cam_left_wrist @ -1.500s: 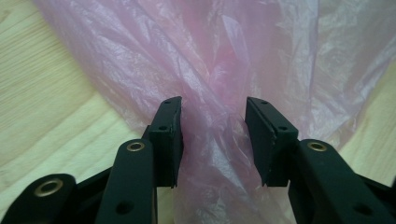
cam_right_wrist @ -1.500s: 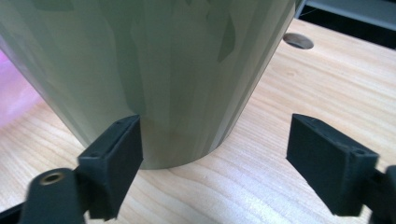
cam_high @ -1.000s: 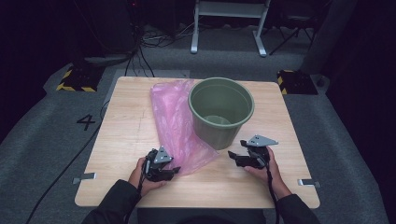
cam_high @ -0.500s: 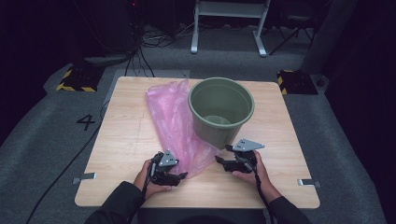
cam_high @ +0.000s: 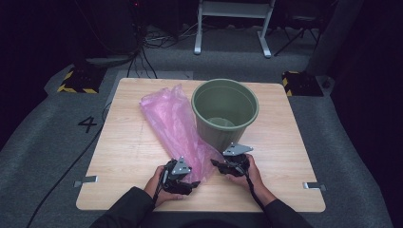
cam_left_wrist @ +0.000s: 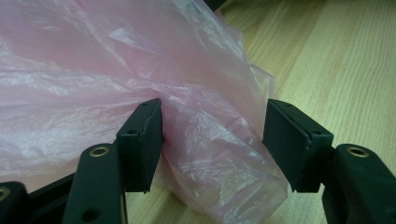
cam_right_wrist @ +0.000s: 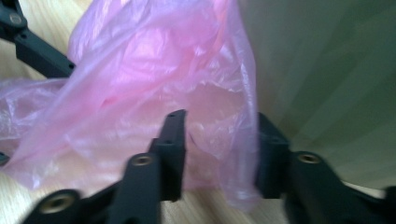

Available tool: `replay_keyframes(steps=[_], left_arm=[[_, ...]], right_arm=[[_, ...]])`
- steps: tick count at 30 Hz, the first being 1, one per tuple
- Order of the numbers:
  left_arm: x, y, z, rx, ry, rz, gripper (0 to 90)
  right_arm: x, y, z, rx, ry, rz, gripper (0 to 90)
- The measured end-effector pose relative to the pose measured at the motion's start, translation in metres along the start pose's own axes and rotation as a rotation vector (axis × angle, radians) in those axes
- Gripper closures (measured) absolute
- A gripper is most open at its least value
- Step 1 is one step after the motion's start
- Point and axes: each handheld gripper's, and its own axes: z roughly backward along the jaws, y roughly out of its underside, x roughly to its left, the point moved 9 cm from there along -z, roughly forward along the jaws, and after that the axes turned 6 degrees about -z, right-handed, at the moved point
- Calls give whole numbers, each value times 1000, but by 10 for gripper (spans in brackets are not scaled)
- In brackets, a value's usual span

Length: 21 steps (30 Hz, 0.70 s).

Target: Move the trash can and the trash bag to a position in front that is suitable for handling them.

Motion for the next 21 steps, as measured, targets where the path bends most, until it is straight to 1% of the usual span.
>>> replay_keyframes(steps=[2,3,4,5,6,7,8,9,10,12,13,16,18,21], left_arm=[[-1,0,0,-7,9,7,352],[1,-1,1,-11,-3,6,331],[1,-1,1,-11,-3,6,298],[3,-2,4,-29,-19,16,277],[3,-2,4,-29,-19,16,261],[7,-3,7,-40,-40,11,244],[8,-4,9,-45,-54,9,233],[8,-4,9,-45,-54,9,225],[12,-4,13,-53,-71,13,218],[13,-5,15,-61,-77,15,214],[14,-7,22,-85,-78,16,211],[15,-11,34,-126,-78,16,201],[15,-13,41,-144,-83,15,197],[15,-14,47,-152,-107,8,196]], right_arm=[[0,2,-2,19,3,17,736],[1,3,-3,24,-3,23,765],[2,4,-3,29,-5,32,794],[2,5,-3,35,-10,36,822],[2,5,-3,35,-10,36,822],[3,7,-2,38,-22,41,862],[3,8,-1,39,-26,43,882],[2,8,0,37,-31,44,890],[1,9,1,37,-38,50,895],[-2,11,4,38,-37,51,898],[-4,13,6,39,-34,47,898],[-13,18,14,41,-26,41,898],[-21,22,20,42,-13,29,898],[-33,28,29,45,4,6,898]])
